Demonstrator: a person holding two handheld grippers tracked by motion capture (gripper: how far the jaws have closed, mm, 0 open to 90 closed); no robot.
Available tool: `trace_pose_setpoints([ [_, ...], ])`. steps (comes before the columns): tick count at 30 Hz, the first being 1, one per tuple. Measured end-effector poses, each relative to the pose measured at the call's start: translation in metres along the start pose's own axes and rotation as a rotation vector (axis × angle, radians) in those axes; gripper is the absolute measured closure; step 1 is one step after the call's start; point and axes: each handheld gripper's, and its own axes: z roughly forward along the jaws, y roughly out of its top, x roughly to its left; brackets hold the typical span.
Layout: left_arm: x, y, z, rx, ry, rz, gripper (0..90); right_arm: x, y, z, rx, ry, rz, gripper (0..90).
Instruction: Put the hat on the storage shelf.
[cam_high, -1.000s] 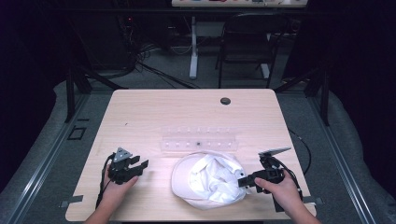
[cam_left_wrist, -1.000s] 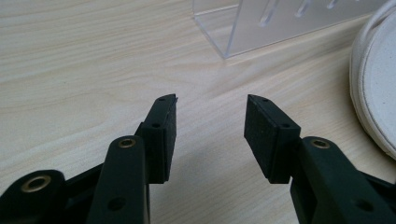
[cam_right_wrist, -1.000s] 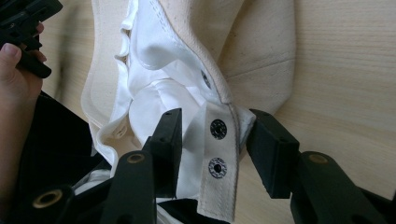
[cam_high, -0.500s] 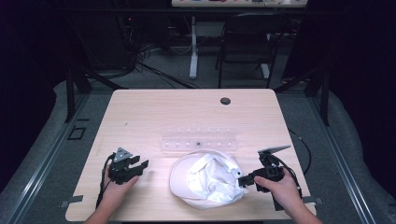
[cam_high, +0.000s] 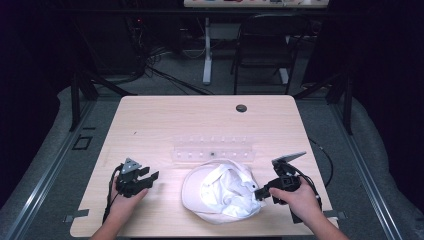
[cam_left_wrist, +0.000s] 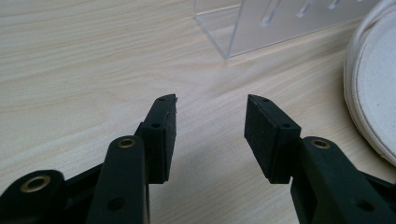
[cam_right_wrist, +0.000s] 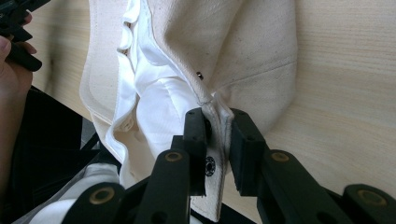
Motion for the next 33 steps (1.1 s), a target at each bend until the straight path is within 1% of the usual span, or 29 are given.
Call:
trace_pose_setpoints([
  [2, 0.0, 0.0, 0.0, 0.0, 0.0, -0.001, 54.0, 0.002, 0.001, -0.002, 0.008, -0.01, -0.007, 79.3],
  [3, 0.0, 0.0, 0.0, 0.0, 0.001, 0.0, 54.0, 0.004, 0.001, -0.001, -0.017, -0.023, 0.008, 79.4],
  [4, 0.0, 0.0, 0.0, 0.001, 0.002, -0.001, 54.0, 0.005, 0.002, -0.003, -0.009, -0.026, -0.007, 79.5],
  [5, 0.0, 0.0, 0.0, 0.0, 0.002, -0.003, 54.0, 0.006, 0.002, -0.003, -0.008, -0.047, -0.017, 79.7],
  [6, 0.0, 0.0, 0.0, 0.0, 0.003, 0.0, 54.0, 0.007, 0.002, -0.003, -0.023, -0.042, -0.004, 79.9],
  [7, 0.0, 0.0, 0.0, -0.001, 0.002, 0.0, 54.0, 0.008, 0.004, -0.006, 0.002, -0.047, -0.011, 80.1],
  [9, 0.0, 0.0, 0.0, -0.001, 0.003, 0.0, 54.0, 0.01, 0.004, -0.006, 0.003, -0.053, -0.005, 80.3],
  [11, 0.0, 0.0, 0.0, -0.001, 0.003, 0.0, 54.0, 0.013, 0.005, -0.007, -0.012, -0.07, -0.002, 80.8],
  [12, 0.0, 0.0, 0.0, 0.0, 0.003, 0.002, 54.0, 0.014, 0.006, -0.009, 0.002, -0.081, -0.022, 81.1],
  [13, 0.0, 0.0, 0.0, 0.0, 0.002, -0.001, 54.0, 0.018, 0.007, -0.011, -0.013, -0.098, -0.021, 81.5],
  [14, 0.0, 0.0, 0.0, 0.0, 0.002, -0.001, 54.0, 0.019, 0.008, -0.013, -0.003, -0.107, -0.027, 81.6],
  [15, 0.0, 0.0, 0.0, -0.001, 0.003, -0.002, 54.0, 0.021, 0.009, -0.014, -0.016, -0.114, -0.026, 81.7],
  [17, 0.0, 0.0, 0.0, -0.002, 0.003, -0.002, 54.0, 0.023, 0.01, -0.018, -0.017, -0.124, -0.036, 81.9],
  [18, 0.0, 0.0, 0.0, -0.001, 0.002, -0.001, 54.0, 0.024, 0.011, -0.019, -0.028, -0.131, -0.028, 81.9],
  [19, 0.0, 0.0, 0.0, -0.002, 0.003, -0.002, 54.0, 0.025, 0.012, -0.022, -0.021, -0.134, -0.031, 82.0],
  [20, 0.0, 0.0, 0.0, -0.003, 0.002, -0.001, 54.0, 0.027, 0.012, -0.024, -0.035, -0.142, -0.025, 82.0],
  [21, 0.0, 0.0, 0.0, -0.002, 0.002, -0.002, 54.0, 0.028, 0.012, -0.026, -0.04, -0.14, -0.025, 82.1],
  [22, 0.0, 0.0, 0.0, -0.002, 0.002, -0.001, 54.0, 0.029, 0.013, -0.028, -0.042, -0.149, -0.02, 82.1],
  [24, 0.0, 0.0, 0.0, -0.002, 0.002, -0.001, 54.0, 0.03, 0.013, -0.03, -0.04, -0.156, -0.02, 82.2],
  [25, 0.0, 0.0, 0.0, -0.001, 0.002, -0.001, 54.0, 0.032, 0.012, -0.034, -0.044, -0.179, -0.024, 82.3],
  [26, 0.0, 0.0, 0.0, -0.001, 0.002, -0.001, 54.0, 0.032, 0.013, -0.037, -0.026, -0.18, -0.032, 82.3],
  [27, 0.0, 0.0, 0.0, -0.001, 0.001, 0.001, 54.0, 0.034, 0.012, -0.038, -0.05, -0.188, -0.012, 82.3],
  [28, 0.0, 0.0, 0.0, 0.0, 0.002, 0.0, 54.0, 0.034, 0.012, -0.041, -0.031, -0.197, -0.021, 82.4],
  [30, 0.0, 0.0, 0.0, 0.002, 0.002, 0.001, 54.0, 0.036, 0.012, -0.043, -0.046, -0.214, -0.004, 82.3],
  [32, -0.001, 0.0, 0.0, 0.0, 0.002, 0.0, 54.0, 0.036, 0.014, -0.048, -0.028, -0.222, -0.011, 82.4],
  [33, -0.001, 0.0, 0.0, 0.0, 0.002, 0.0, 54.0, 0.038, 0.014, -0.049, -0.033, -0.239, -0.006, 82.4],
])
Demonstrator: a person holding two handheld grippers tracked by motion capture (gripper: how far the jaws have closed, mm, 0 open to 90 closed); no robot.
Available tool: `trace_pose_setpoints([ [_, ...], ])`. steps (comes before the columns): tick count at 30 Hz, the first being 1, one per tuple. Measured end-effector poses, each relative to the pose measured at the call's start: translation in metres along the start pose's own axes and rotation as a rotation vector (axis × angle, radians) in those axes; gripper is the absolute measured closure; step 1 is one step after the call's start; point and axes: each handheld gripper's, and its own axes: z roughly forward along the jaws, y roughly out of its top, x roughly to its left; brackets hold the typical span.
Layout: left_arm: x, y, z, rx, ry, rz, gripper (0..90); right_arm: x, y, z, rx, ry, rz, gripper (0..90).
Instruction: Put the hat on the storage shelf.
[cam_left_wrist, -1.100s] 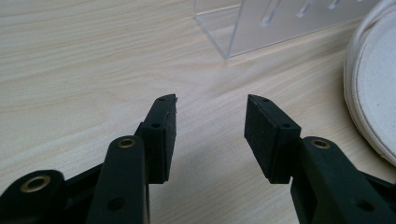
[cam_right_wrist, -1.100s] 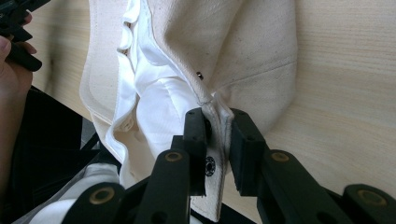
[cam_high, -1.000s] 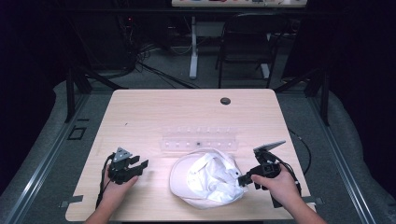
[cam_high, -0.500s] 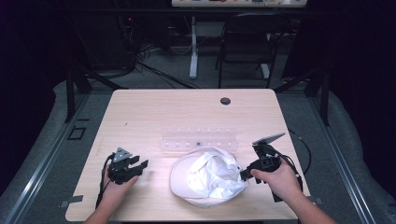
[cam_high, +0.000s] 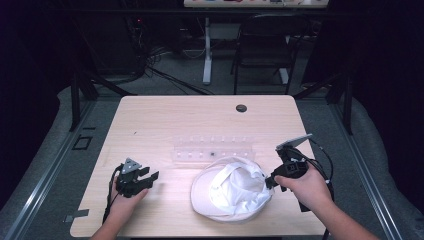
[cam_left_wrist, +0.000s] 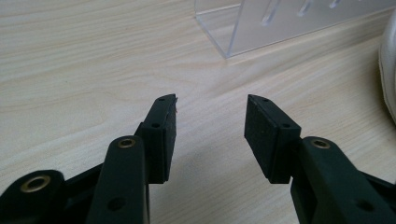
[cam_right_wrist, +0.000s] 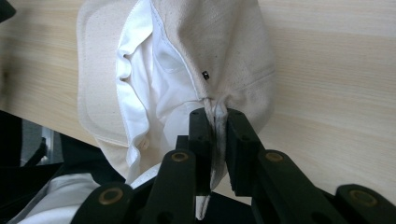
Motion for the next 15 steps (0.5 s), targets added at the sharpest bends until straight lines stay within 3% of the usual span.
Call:
trace_pose_setpoints([
  [4, 0.0, 0.0, 0.0, 0.002, 0.0, 0.0, 54.0, 0.005, 0.003, -0.004, -0.003, -0.04, -0.001, 82.4],
  [7, 0.0, 0.0, 0.0, 0.003, 0.0, 0.001, 54.0, 0.01, 0.006, -0.009, 0.025, -0.082, -0.031, 82.4],
  [8, 0.0, 0.0, 0.0, 0.003, 0.0, 0.0, 54.0, 0.012, 0.007, -0.008, 0.008, -0.084, -0.019, 82.4],
  [9, 0.0, 0.0, 0.0, 0.003, -0.001, -0.001, 54.0, 0.014, 0.008, -0.01, 0.031, -0.09, -0.033, 82.4],
  [13, 0.0, 0.0, 0.0, 0.003, -0.001, -0.001, 54.0, 0.023, 0.011, -0.014, 0.031, -0.121, -0.036, 82.4],
  [14, 0.0, 0.0, 0.0, 0.002, -0.002, -0.001, 54.0, 0.022, 0.013, -0.016, 0.055, -0.123, -0.07, 82.4],
  [15, 0.0, 0.0, 0.0, 0.002, -0.002, -0.003, 54.1, 0.025, 0.013, -0.016, 0.044, -0.118, -0.056, 82.4],
])
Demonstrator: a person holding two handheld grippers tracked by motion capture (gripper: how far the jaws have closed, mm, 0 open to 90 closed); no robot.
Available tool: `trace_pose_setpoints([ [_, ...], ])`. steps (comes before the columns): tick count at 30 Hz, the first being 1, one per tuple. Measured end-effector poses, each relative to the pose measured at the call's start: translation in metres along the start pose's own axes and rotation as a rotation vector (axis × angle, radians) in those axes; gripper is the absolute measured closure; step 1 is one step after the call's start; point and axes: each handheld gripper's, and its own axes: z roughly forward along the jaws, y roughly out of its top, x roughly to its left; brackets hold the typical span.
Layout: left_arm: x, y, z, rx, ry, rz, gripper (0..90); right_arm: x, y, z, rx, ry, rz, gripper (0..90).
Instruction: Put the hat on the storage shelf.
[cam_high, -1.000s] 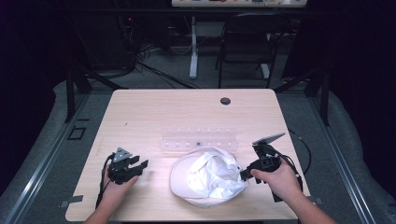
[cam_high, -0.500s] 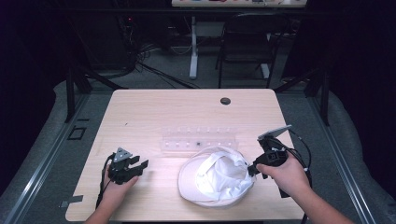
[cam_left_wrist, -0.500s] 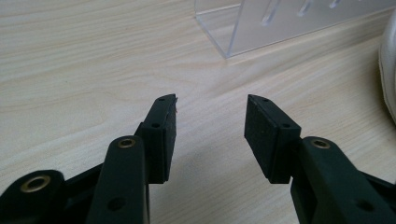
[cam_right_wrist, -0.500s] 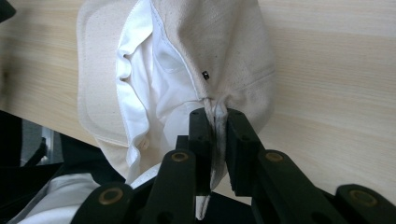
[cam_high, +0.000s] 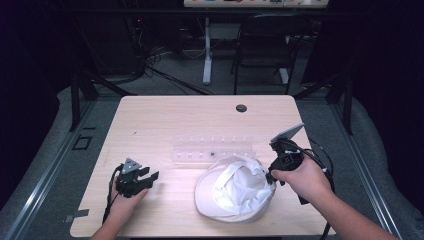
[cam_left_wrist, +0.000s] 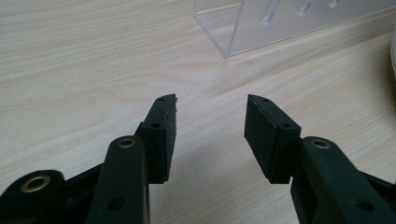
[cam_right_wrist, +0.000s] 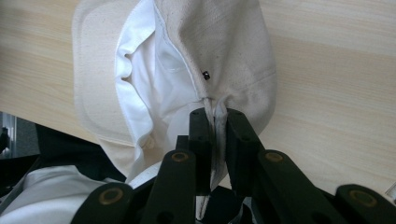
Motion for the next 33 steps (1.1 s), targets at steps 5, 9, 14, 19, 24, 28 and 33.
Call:
trace_pose_setpoints([
  [5, 0.0, 0.0, 0.0, 0.003, -0.001, 0.007, 54.0, 0.006, 0.004, -0.008, 0.02, -0.012, -0.017, 82.5],
  [9, 0.0, 0.0, 0.0, 0.008, -0.004, 0.008, 54.0, 0.013, 0.007, -0.015, 0.012, -0.041, -0.025, 82.5],
  [14, 0.0, 0.0, 0.0, 0.009, -0.004, 0.007, 54.0, 0.019, 0.011, -0.025, 0.016, -0.056, -0.041, 82.5],
  [19, 0.0, 0.0, 0.0, 0.009, -0.005, 0.006, 54.1, 0.024, 0.014, -0.031, 0.02, -0.074, -0.045, 82.5],
  [24, 0.0, 0.0, 0.0, 0.008, -0.005, 0.007, 54.1, 0.028, 0.016, -0.038, 0.02, -0.078, -0.045, 82.5],
  [28, 0.0, 0.0, 0.0, 0.009, -0.005, 0.006, 54.1, 0.028, 0.02, -0.045, 0.024, -0.066, -0.024, 82.5],
  [33, 0.0, 0.0, 0.0, 0.015, -0.008, 0.009, 54.0, 0.028, 0.022, -0.052, 0.024, -0.052, -0.002, 82.5],
])
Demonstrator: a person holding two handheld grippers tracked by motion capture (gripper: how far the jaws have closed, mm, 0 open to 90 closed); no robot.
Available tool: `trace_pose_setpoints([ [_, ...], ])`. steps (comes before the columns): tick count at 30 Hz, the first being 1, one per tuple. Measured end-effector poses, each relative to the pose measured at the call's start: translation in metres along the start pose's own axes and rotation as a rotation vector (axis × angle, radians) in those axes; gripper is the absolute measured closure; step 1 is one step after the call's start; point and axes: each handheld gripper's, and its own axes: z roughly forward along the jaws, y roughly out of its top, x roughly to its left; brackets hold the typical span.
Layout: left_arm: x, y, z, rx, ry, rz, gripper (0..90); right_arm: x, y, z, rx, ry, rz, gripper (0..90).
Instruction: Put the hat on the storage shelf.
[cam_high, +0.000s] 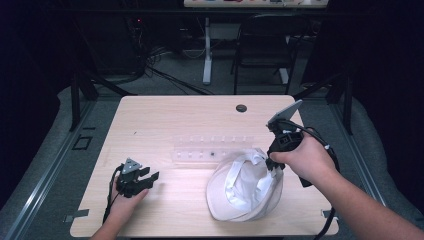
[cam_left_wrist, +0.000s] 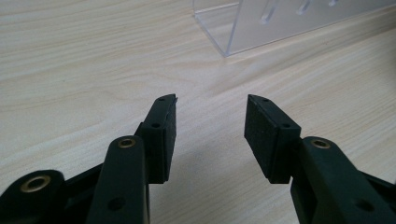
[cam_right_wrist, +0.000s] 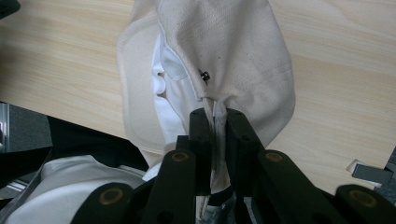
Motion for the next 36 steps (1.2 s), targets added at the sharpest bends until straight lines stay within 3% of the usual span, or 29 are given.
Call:
trace_pose_setpoints([
  [3, 0.0, 0.0, 0.0, 0.009, 0.0, 0.006, 54.1, -0.004, 0.002, -0.007, 0.032, 0.026, -0.004, 82.5],
  [6, -0.001, 0.0, 0.002, -0.005, 0.004, 0.002, 54.1, -0.003, 0.002, -0.008, 0.029, 0.017, -0.008, 82.5],
  [15, -0.002, 0.0, 0.002, -0.002, 0.002, 0.005, 54.1, -0.004, 0.005, -0.014, 0.036, 0.084, 0.016, 82.5],
  [19, -0.002, 0.0, 0.001, 0.004, -0.002, 0.008, 54.1, -0.007, 0.008, -0.014, 0.028, 0.162, 0.059, 82.6],
  [21, -0.002, 0.0, 0.001, 0.004, -0.002, 0.007, 54.1, -0.008, 0.008, -0.014, 0.031, 0.172, 0.062, 82.5],
  [22, -0.002, 0.0, 0.002, -0.004, 0.002, 0.002, 54.1, -0.011, 0.009, -0.015, 0.034, 0.213, 0.082, 82.6],
  [23, -0.002, 0.0, 0.002, -0.003, 0.002, 0.002, 54.1, -0.013, 0.01, -0.015, 0.04, 0.224, 0.074, 82.6],
  [24, -0.002, 0.0, 0.002, -0.003, 0.002, 0.001, 54.1, -0.013, 0.01, -0.014, 0.025, 0.248, 0.097, 82.6],
  [29, -0.002, 0.0, 0.002, -0.004, 0.001, 0.005, 54.0, -0.02, 0.01, -0.017, 0.038, 0.32, 0.092, 82.6],
  [33, -0.002, 0.0, 0.002, -0.005, 0.002, 0.004, 54.1, -0.019, 0.009, -0.019, 0.006, 0.384, 0.12, 82.6],
  [36, -0.002, 0.0, 0.001, 0.005, -0.001, 0.008, 54.1, -0.022, 0.009, -0.023, 0.016, 0.42, 0.099, 82.6],
])
